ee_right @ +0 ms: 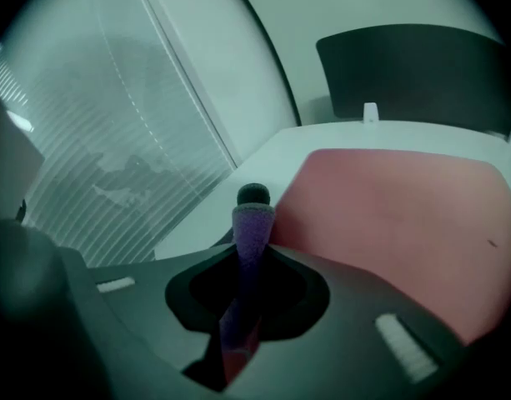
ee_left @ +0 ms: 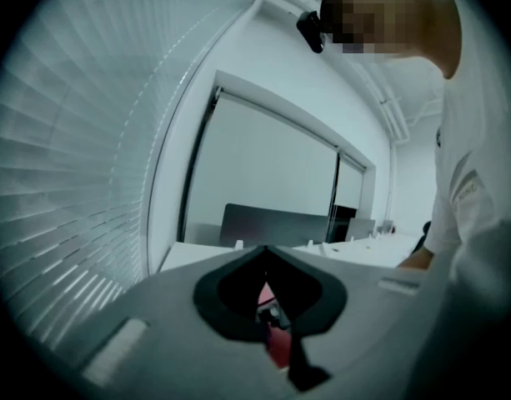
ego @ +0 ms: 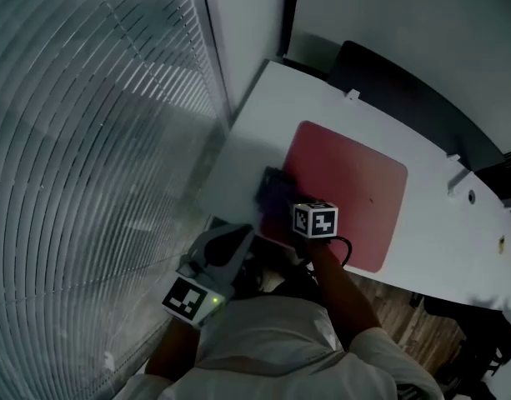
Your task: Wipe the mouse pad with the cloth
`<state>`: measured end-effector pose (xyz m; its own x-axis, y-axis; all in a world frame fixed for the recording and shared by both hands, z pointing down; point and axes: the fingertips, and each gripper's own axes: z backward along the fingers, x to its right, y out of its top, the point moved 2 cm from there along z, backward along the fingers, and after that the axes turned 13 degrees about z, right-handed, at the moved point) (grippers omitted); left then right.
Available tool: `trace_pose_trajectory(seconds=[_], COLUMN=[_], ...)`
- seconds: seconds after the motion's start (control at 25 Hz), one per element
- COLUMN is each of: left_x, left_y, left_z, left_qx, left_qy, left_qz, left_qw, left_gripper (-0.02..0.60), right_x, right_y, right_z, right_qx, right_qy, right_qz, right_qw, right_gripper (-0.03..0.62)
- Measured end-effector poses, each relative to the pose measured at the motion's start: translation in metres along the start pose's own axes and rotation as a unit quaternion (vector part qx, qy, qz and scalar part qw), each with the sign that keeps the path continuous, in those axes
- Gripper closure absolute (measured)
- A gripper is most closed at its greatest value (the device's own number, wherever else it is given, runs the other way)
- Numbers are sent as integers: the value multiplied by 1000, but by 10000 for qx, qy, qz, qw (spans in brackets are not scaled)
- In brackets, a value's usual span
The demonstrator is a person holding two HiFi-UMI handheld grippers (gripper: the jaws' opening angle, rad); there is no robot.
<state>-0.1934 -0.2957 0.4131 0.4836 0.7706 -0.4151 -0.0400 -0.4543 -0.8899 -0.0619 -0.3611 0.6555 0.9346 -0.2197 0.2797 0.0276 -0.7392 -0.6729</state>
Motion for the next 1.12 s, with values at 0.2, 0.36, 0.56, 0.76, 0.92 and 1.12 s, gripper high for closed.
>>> trace_pose_trajectory(seconds=[0.2, 0.36, 0.56, 0.76, 0.92, 1.12], left_x=[30, 80, 137, 179, 209, 248], left_y=[-2, -2, -19, -42, -53, -58], left_z=[-31, -70, -116, -156, -187, -211], left_qx=[-154, -198, -235, -273, -291, -248], left_qy=[-225, -455, -700, -766, -805, -1017], left_qz=[-39, -260, -373, -375, -334, -434], left_qw=[9996, 9984, 9966, 9960, 9958, 9936], left_gripper=[580, 580, 580, 580, 580, 580], right_x=[44, 88, 156, 223, 269, 296], right_y=[-30, -53, -102, -149, -185, -212], right_z=[41, 91, 155, 222, 272, 327], right_qx=[-34, -21, -198, -179, -139, -231], right_qy=[-229, -323, -636, -951, -1321, -1883], right_qz=[-324, -336, -56, -310, -488, 3], right_qw=[9992, 9989, 9978, 9948, 9899, 9818], right_gripper=[545, 545, 545, 545, 545, 545])
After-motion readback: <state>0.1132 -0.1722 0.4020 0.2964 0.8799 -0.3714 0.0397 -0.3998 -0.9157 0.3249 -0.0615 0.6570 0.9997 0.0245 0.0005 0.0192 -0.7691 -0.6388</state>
